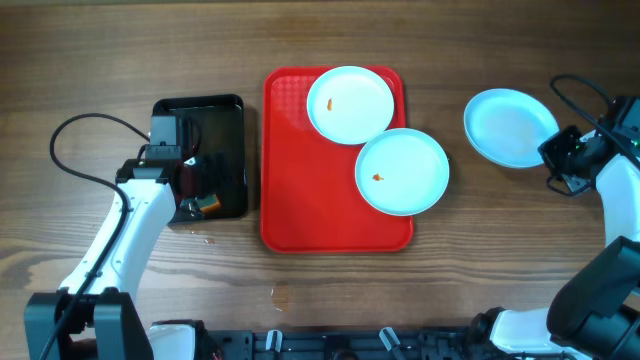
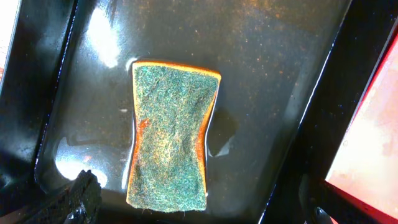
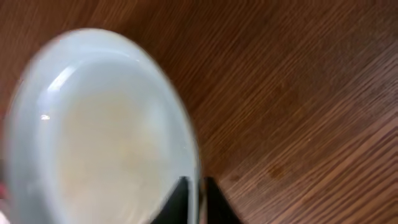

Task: Clean dirty plates on tray and stack at the side
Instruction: 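Carry the plate right and set it on the table beside the red tray, then grasp the right plate's rim with the right gripper and slide it down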

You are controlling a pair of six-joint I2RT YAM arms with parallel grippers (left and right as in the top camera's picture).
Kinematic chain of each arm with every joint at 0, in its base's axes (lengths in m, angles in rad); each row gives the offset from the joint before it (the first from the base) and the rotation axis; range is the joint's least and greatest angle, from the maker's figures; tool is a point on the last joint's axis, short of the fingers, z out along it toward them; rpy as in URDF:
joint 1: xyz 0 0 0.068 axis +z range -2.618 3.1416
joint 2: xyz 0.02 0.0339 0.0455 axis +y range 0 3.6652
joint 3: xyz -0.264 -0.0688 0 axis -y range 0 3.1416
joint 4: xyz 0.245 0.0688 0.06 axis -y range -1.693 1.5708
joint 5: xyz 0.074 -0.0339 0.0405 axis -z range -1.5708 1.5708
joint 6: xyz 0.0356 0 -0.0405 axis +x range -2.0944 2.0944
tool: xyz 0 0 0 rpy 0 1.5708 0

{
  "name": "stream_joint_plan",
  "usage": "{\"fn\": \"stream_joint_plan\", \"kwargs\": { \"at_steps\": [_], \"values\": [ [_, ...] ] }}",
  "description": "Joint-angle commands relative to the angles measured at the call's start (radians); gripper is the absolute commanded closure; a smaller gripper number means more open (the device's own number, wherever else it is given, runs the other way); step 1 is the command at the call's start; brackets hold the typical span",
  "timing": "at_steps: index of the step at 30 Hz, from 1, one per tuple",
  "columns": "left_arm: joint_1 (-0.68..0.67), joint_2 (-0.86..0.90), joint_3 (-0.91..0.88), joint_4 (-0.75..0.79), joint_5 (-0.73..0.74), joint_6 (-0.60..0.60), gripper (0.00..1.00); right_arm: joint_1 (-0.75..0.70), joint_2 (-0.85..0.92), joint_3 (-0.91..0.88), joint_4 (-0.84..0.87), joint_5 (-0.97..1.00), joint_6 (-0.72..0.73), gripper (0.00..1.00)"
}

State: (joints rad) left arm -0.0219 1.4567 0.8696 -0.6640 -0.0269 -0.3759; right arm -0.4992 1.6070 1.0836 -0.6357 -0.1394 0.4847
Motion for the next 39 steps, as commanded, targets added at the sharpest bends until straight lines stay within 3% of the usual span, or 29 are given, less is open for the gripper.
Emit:
{"fn": "stream_joint_plan", "kwargs": {
  "at_steps": [1,10,15,23,25,27,29,33,37,39],
  "values": [
    [0.005,0.002,-0.008,0.003,0.011,0.006,0.00,0.004,0.011,0.004,0.008,0.046,-0.037,0.66],
    [0.005,0.002,-0.008,0.003,0.011,0.006,0.00,0.093,-0.028,0.004,-0.029,-0.357,-0.246,0.57],
    [0.005,0.002,-0.008,0.003,0.011,0.006,0.00,0.315,-0.027,0.003,-0.144,-0.234,-0.272,0.56],
    [0.005,0.002,-0.008,0.003,0.011,0.006,0.00,0.575,-0.027,-0.008,-0.185,0.312,-0.114,0.56],
    [0.005,0.002,-0.008,0.003,0.012,0.005,0.00,0.588,-0.027,-0.029,-0.150,0.324,-0.116,0.57],
    [0.005,0.002,-0.008,0.001,0.014,0.001,0.00,0.588,-0.027,-0.061,-0.095,0.309,-0.118,0.65],
    [0.005,0.002,-0.008,-0.033,0.104,0.002,0.00,0.588,-0.025,-0.102,-0.013,0.188,-0.193,0.69],
    [0.005,0.002,-0.008,-0.087,0.247,0.003,0.00,0.588,-0.025,-0.153,0.048,0.156,-0.193,0.69],
    [0.006,0.002,-0.008,-0.142,0.274,0.002,0.00,0.588,-0.025,-0.177,0.076,0.129,-0.201,0.71],
    [0.006,-0.009,-0.005,-0.154,0.324,0.003,0.00,0.588,-0.025,-0.183,0.076,0.111,-0.200,0.82]
  ]
}}
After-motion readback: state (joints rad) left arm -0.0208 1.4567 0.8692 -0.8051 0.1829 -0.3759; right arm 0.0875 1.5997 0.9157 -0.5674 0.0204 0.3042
